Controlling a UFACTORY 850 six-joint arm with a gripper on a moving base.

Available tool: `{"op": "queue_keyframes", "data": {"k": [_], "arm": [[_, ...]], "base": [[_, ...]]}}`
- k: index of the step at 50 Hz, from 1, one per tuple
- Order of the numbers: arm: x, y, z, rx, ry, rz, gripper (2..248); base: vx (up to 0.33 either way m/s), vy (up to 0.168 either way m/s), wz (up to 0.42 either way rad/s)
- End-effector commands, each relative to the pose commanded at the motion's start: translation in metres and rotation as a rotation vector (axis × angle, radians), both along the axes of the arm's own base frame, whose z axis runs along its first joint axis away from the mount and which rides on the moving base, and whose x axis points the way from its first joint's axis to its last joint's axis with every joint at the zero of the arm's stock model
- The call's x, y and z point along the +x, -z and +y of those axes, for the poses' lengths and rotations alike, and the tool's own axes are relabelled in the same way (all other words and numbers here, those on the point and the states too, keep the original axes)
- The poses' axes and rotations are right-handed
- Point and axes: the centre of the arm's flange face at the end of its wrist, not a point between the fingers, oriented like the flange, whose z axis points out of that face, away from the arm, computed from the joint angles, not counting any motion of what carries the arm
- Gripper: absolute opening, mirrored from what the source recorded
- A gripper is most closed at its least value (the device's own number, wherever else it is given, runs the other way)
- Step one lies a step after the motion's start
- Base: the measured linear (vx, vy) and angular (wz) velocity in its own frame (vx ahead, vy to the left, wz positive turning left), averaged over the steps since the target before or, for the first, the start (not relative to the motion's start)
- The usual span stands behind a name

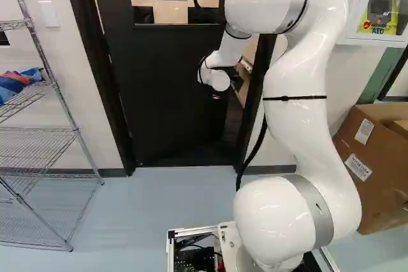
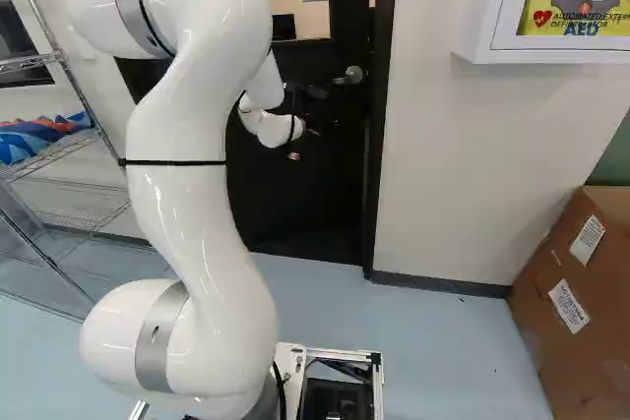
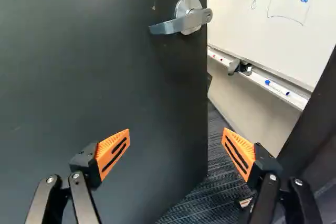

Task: Open the door and move inside

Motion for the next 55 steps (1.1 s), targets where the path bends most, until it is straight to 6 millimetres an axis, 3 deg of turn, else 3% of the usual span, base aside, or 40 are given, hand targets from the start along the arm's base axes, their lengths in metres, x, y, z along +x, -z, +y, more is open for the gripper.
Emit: {"op": "queue_keyframes", "data": {"k": [55], "arm": [[-0.109,-0.014,0.010,-0.082,-0.156,0.047,247]], "base": [[0.000,0.000,0.000]]}}
